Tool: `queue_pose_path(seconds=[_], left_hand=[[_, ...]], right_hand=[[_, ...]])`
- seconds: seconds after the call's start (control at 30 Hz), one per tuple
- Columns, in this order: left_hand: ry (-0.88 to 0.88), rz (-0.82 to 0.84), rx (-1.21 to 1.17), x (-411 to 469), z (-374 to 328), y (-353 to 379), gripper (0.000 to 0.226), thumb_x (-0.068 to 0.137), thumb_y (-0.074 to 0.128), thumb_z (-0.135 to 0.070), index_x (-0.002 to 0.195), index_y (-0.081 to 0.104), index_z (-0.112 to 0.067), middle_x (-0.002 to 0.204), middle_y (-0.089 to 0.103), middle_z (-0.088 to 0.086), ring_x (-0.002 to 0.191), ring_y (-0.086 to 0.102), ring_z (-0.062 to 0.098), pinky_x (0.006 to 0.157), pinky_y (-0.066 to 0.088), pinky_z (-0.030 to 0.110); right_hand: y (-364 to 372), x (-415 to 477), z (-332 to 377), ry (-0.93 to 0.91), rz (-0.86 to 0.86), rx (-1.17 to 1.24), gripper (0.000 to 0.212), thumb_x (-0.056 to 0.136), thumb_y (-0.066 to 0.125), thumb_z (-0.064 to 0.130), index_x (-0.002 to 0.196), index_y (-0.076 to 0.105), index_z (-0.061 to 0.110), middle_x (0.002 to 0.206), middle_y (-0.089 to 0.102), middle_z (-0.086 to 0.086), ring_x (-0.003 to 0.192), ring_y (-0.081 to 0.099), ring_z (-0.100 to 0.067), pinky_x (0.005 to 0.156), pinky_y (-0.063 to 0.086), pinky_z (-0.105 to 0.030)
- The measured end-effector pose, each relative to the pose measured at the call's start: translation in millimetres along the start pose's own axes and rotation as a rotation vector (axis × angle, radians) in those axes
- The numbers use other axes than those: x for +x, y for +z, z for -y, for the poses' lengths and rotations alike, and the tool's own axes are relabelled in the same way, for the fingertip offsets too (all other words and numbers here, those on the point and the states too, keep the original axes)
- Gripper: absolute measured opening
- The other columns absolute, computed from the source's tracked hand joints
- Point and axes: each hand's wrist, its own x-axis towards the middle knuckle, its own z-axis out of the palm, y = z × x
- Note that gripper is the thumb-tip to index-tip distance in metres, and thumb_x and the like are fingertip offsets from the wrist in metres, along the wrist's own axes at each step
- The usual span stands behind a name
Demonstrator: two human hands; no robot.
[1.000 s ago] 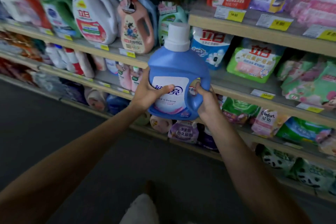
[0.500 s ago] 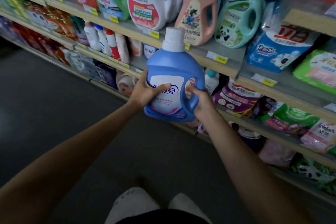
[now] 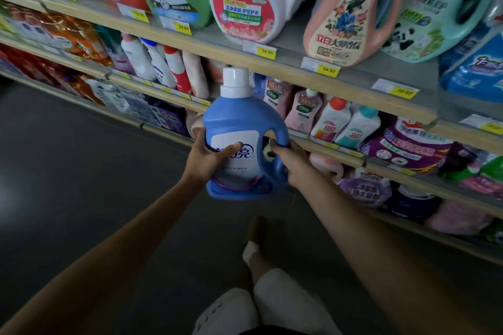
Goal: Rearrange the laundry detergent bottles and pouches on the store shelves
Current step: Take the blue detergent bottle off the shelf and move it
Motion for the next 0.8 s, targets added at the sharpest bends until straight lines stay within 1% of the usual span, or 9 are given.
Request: queue_pose_path(seconds=[0.1,0.23,0.3,0.4,0.47,0.53,0.6,0.67,0.8], left_hand=[[-0.053,0.003,-0.006,41,15,-17,0.06,0.065,0.084,-0.027,0.117,0.056,-0.015,0.105,0.071,0.0,0.094,0.069,0.016,0.078,0.057,0.032],[-0.133,0.02,-0.023,95,34,-36,0.07,0.054,0.086,-0.041,0.115,0.057,-0.019,0.092,0.075,-0.009,0.087,0.072,0.011,0.068,0.058,0.024],[-0.168,0.028,-0.02,120,46,-45,0.069,0.053,0.087,-0.044,0.112,0.058,-0.023,0.088,0.075,-0.013,0.083,0.072,0.009,0.065,0.057,0.022],[-0.209,0.033,-0.018,157,64,-55,0.073,0.053,0.089,-0.041,0.115,0.056,-0.017,0.09,0.075,-0.008,0.085,0.072,0.013,0.069,0.059,0.029],[-0.228,0.053,-0.035,179,77,-60,0.071,0.054,0.089,-0.038,0.113,0.057,-0.015,0.09,0.075,-0.006,0.085,0.072,0.014,0.066,0.058,0.027],[-0.238,0.073,-0.054,200,90,-63,0.059,0.057,0.087,-0.034,0.108,0.06,-0.02,0.085,0.075,-0.01,0.08,0.072,0.009,0.06,0.056,0.02],[-0.239,0.095,-0.065,221,105,-66,0.058,0.053,0.086,-0.038,0.103,0.061,-0.025,0.083,0.075,-0.014,0.076,0.072,0.005,0.058,0.055,0.018],[-0.243,0.111,-0.063,240,120,-69,0.063,0.048,0.089,-0.041,0.103,0.062,-0.025,0.086,0.076,-0.011,0.079,0.072,0.008,0.061,0.056,0.022],[-0.196,0.148,-0.038,284,143,-72,0.054,0.05,0.086,-0.043,0.098,0.064,-0.031,0.093,0.076,-0.006,0.088,0.072,0.015,0.078,0.059,0.039]], right_hand=[[25,34,10,0.046,0.006,-0.027,0.038,0.093,0.056,0.029,0.127,0.053,0.013,0.121,0.061,-0.012,0.091,0.051,-0.022,0.076,0.038,-0.033],[59,79,19,0.097,0.012,-0.045,0.039,0.093,0.055,0.025,0.13,0.052,0.011,0.123,0.06,-0.015,0.091,0.052,-0.022,0.066,0.039,-0.027],[76,100,22,0.107,0.005,-0.059,0.04,0.093,0.055,0.025,0.13,0.051,0.011,0.124,0.06,-0.017,0.1,0.056,-0.026,0.074,0.04,-0.03],[96,131,24,0.141,-0.008,-0.067,0.044,0.091,0.057,0.028,0.13,0.05,0.009,0.126,0.059,-0.017,0.113,0.056,-0.033,0.084,0.042,-0.036],[108,149,25,0.155,-0.023,-0.066,0.043,0.091,0.057,0.029,0.129,0.051,0.01,0.126,0.059,-0.015,0.114,0.055,-0.033,0.09,0.043,-0.039],[117,168,23,0.149,-0.038,-0.073,0.039,0.092,0.057,0.03,0.125,0.054,0.009,0.124,0.061,-0.016,0.112,0.057,-0.034,0.096,0.046,-0.044],[127,187,19,0.136,-0.054,-0.086,0.037,0.091,0.057,0.03,0.12,0.057,0.007,0.12,0.062,-0.019,0.11,0.058,-0.036,0.099,0.046,-0.051],[135,204,15,0.125,-0.088,-0.079,0.033,0.091,0.058,0.031,0.112,0.059,0.006,0.117,0.064,-0.019,0.106,0.06,-0.036,0.097,0.047,-0.05],[150,238,9,0.098,-0.162,-0.008,0.017,0.091,0.059,0.031,0.098,0.059,0.016,0.105,0.067,-0.016,0.098,0.063,-0.033,0.091,0.049,-0.046]])
